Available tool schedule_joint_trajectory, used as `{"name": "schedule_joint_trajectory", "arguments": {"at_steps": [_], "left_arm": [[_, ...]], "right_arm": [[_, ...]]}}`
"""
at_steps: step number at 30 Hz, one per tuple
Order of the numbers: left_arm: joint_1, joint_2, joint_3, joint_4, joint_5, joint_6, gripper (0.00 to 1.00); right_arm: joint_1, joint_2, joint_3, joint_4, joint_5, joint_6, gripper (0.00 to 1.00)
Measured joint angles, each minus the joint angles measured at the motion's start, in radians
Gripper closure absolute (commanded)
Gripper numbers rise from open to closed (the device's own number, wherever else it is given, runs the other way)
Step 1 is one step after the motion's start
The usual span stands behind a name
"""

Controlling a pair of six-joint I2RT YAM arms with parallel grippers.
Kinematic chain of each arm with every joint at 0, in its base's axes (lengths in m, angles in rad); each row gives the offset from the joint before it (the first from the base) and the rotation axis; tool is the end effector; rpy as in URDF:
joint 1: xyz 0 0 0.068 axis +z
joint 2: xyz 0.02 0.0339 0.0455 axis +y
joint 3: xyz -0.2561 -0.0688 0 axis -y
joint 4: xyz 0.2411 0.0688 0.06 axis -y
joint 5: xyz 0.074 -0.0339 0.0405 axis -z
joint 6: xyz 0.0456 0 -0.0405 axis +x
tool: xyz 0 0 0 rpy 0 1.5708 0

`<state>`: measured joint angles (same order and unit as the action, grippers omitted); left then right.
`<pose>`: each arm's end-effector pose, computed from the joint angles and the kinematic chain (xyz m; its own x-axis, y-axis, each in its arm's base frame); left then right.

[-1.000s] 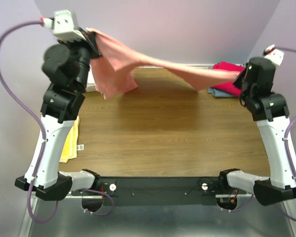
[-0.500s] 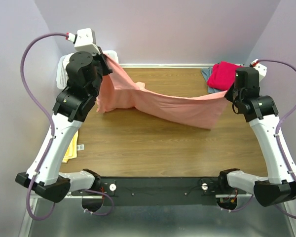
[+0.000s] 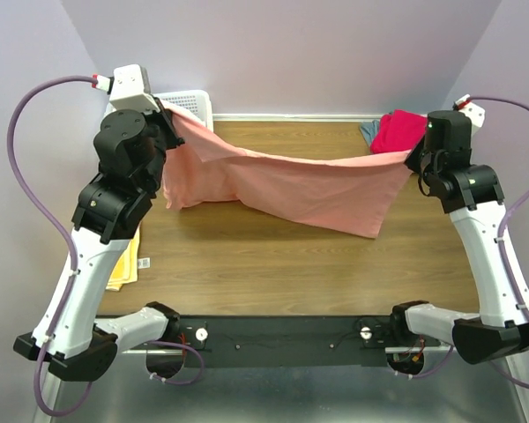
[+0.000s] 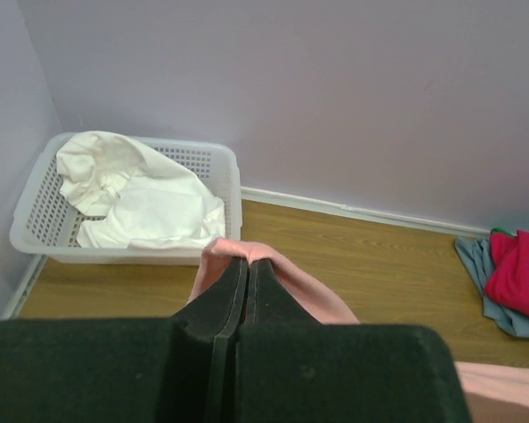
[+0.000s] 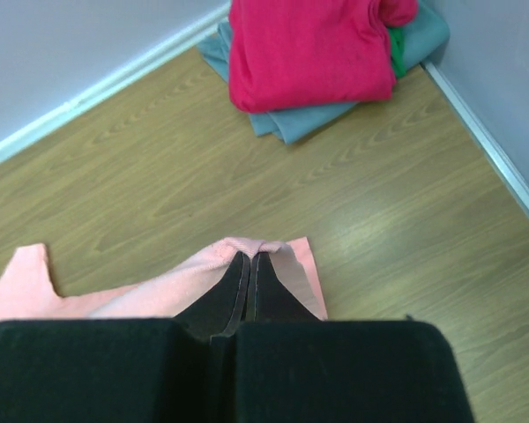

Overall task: Fold and stack the t-shirts
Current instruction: Flatten the tshirt out

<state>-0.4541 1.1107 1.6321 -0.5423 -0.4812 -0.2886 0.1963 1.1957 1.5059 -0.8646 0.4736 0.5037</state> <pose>0.1889 -0.0687 0.5127 -0.0103 -0.2757 -0.9612 -0.0312 0.9609 -0.2753 0.2344 0.0254 0.4222 -0.3524 0.3679 -0.8605 0.4303 0.8802 0.2001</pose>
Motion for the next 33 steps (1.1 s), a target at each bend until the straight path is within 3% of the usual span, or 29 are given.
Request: {"name": "schedule_joint_trajectory", "arguments": {"at_steps": [6,13,18,25,33], "left_arm": [[-0.002,-0.035,0.088,-0.031,-0.004,0.016,1.00],[-0.006,-0.200,0.100,0.087,0.039,0.039,1.00],[-0.006,-0.192,0.173,0.157,0.096,0.064,1.00],[-0.006,-0.021,0.256,0.225,0.082,0.102,1.00],[-0.006,0.291,0.407,0.271,-0.020,0.182,1.00]], "right_arm": [[0.000,-0.039,0.116,-0.010,0.000,-0.030,0.99],[0.000,-0.156,0.283,-0.006,-0.034,-0.089,0.99],[0.000,-0.188,0.362,-0.003,-0.068,-0.113,0.99],[0.000,-0.146,0.363,0.017,-0.057,-0.132,0.99],[0.000,0.061,0.377,0.110,0.003,-0.178,0.99]]}}
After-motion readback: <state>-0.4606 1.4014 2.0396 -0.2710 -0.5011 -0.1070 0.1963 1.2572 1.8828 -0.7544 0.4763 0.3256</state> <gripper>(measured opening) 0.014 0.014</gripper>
